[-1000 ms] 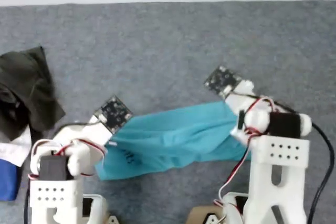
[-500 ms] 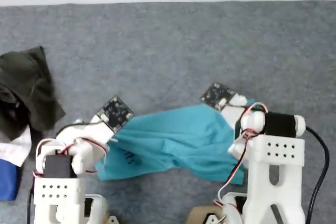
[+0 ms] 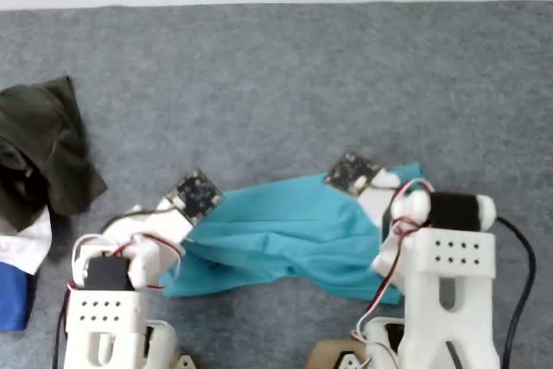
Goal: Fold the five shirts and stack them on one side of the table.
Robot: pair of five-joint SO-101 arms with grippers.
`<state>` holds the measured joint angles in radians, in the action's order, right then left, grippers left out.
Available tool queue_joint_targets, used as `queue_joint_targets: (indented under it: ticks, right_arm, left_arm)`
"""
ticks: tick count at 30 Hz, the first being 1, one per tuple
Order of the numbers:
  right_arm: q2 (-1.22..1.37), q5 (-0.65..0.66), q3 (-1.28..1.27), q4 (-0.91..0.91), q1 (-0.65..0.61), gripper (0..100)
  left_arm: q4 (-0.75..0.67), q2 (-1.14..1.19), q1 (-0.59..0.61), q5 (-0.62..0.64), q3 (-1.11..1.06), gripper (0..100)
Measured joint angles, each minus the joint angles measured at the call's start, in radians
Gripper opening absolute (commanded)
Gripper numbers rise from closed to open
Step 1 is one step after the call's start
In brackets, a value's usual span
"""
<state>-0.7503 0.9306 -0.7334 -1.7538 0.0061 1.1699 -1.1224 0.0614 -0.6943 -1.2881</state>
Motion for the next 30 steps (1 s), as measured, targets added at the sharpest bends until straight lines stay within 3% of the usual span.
queue_joint_targets:
  ticks: [7, 20, 25, 30]
  right_arm:
    - [0.015, -0.031, -0.078, 0.051, -0.123, 27.7]
    - [0.473, -0.155, -0.06, 0.583, -0.137, 27.7]
    - [0.644, -0.181, 0.141, 0.586, -0.135, 27.7]
    - [0.71, -0.222, 0.385, 0.443, -0.138, 27.7]
  left_arm:
    - [-0.095, 0.0, 0.0, -0.002, -0.068, 1]
    - [-0.157, 0.0, 0.0, -0.002, -0.083, 1]
    - [-0.172, 0.0, 0.0, -0.002, -0.083, 1]
    - [-0.245, 0.0, 0.0, 0.002, -0.106, 1]
